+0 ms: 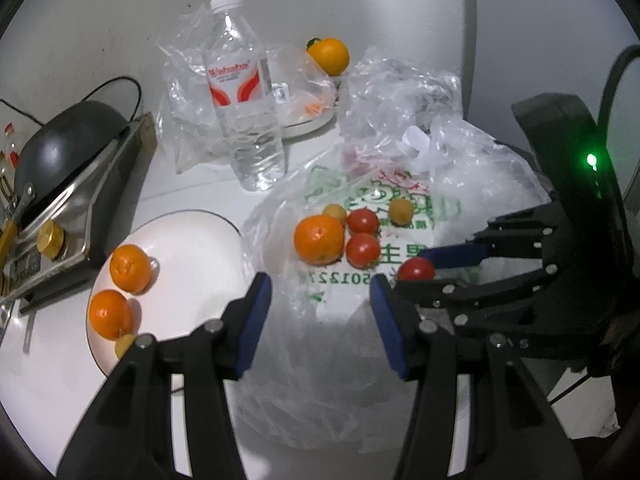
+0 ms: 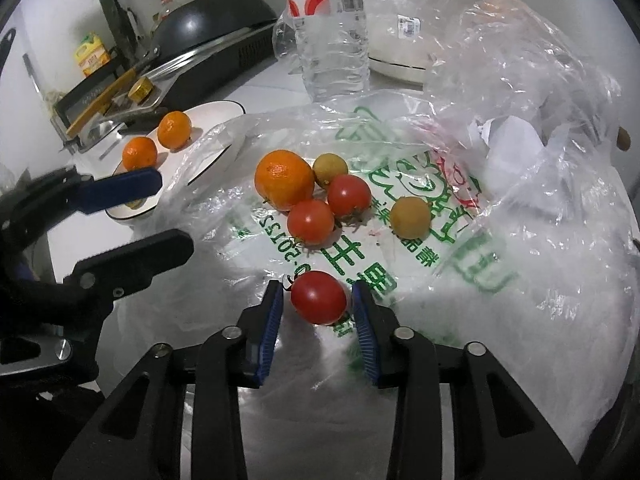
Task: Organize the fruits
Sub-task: 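Grasp the large orange with the left gripper while the right gripper grasps a red cherry tomato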
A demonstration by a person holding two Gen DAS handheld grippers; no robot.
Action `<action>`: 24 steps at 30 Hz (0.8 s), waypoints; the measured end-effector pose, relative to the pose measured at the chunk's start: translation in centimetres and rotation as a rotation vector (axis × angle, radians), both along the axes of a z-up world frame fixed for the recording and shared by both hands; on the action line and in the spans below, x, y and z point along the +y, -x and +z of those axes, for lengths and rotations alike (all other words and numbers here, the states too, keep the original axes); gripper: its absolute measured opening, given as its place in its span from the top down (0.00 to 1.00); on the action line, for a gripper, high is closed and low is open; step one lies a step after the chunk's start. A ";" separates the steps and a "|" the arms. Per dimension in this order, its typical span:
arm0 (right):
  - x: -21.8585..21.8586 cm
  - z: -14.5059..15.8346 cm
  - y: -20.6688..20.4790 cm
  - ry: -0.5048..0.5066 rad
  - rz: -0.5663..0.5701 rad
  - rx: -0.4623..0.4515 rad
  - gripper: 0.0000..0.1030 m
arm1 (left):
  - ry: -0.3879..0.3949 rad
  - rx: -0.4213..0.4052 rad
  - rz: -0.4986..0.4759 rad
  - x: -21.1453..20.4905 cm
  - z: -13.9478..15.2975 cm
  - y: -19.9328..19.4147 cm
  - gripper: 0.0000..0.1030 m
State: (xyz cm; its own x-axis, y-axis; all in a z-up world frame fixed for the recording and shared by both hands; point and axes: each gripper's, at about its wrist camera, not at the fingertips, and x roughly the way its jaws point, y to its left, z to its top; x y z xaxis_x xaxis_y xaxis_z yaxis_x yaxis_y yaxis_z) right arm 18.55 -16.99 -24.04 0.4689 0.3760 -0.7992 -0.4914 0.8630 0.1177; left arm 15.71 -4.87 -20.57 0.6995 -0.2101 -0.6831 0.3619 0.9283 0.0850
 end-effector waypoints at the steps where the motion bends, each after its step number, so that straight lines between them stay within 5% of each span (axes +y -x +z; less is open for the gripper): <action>1: 0.0 0.0 0.0 -0.001 0.003 -0.002 0.71 | -0.005 -0.004 -0.003 -0.1 0.1 -0.1 0.49; 24: -4.2 2.1 -2.0 -0.064 -0.032 -0.060 0.72 | -0.071 0.045 0.040 -2.6 -2.1 -6.6 0.50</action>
